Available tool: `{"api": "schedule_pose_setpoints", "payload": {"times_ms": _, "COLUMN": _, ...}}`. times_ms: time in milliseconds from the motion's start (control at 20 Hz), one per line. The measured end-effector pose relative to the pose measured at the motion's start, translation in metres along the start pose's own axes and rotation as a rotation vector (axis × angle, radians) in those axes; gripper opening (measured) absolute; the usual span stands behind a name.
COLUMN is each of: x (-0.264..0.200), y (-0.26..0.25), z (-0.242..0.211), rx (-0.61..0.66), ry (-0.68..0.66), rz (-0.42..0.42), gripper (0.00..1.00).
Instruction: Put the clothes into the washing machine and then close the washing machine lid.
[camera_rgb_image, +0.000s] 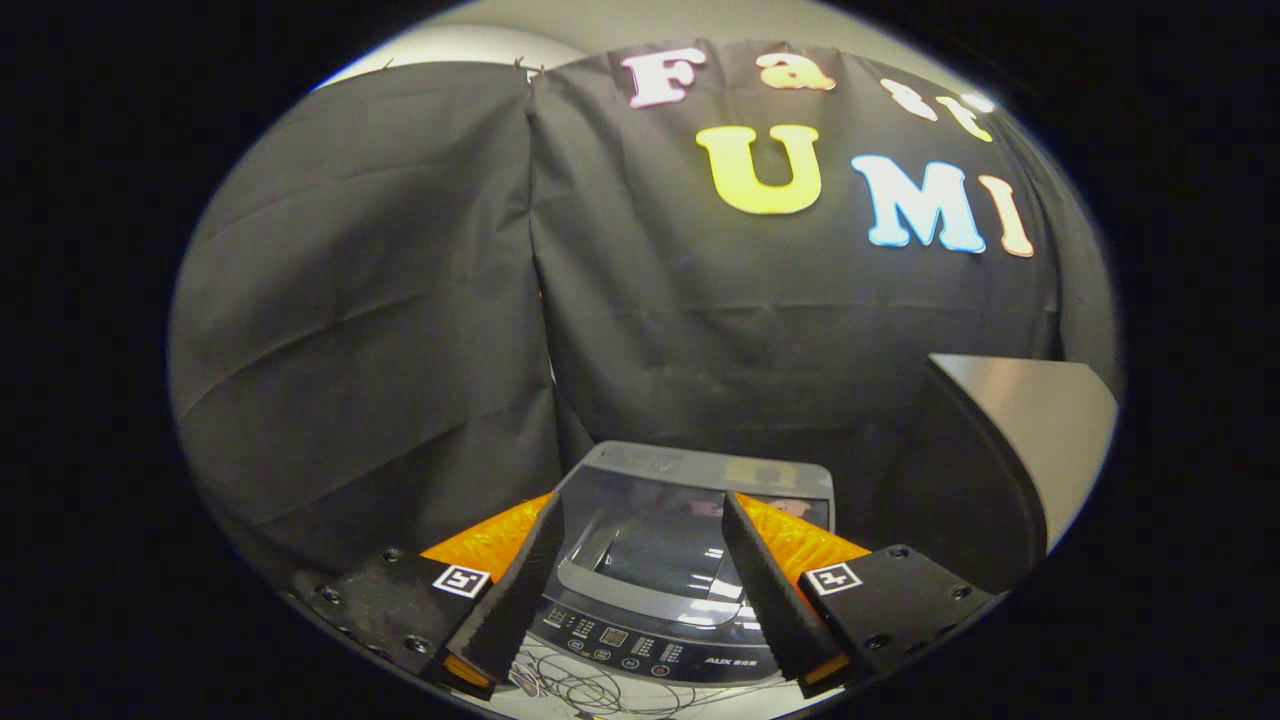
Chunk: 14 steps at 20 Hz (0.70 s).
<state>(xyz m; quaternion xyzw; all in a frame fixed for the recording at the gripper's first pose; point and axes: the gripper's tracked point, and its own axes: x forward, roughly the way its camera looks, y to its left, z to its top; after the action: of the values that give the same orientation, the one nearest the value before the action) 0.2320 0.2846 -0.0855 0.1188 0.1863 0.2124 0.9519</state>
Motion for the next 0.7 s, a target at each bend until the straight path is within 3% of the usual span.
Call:
{"api": "schedule_pose_setpoints", "payload": {"times_ms": 250, "x": -0.077, "y": -0.045, "z": 0.059, "rx": -0.019, "ry": -0.158, "rz": -0.063, "gripper": 0.98}}
{"api": "schedule_pose_setpoints", "payload": {"times_ms": 450, "x": -0.161, "y": -0.1, "z": 0.092, "rx": -0.081, "ry": -0.3, "rz": -0.188, "gripper": 0.98}}
{"api": "schedule_pose_setpoints", "payload": {"times_ms": 700, "x": -0.253, "y": -0.178, "z": 0.089, "rx": -0.115, "ry": -0.35, "rz": -0.38, "gripper": 0.98}}
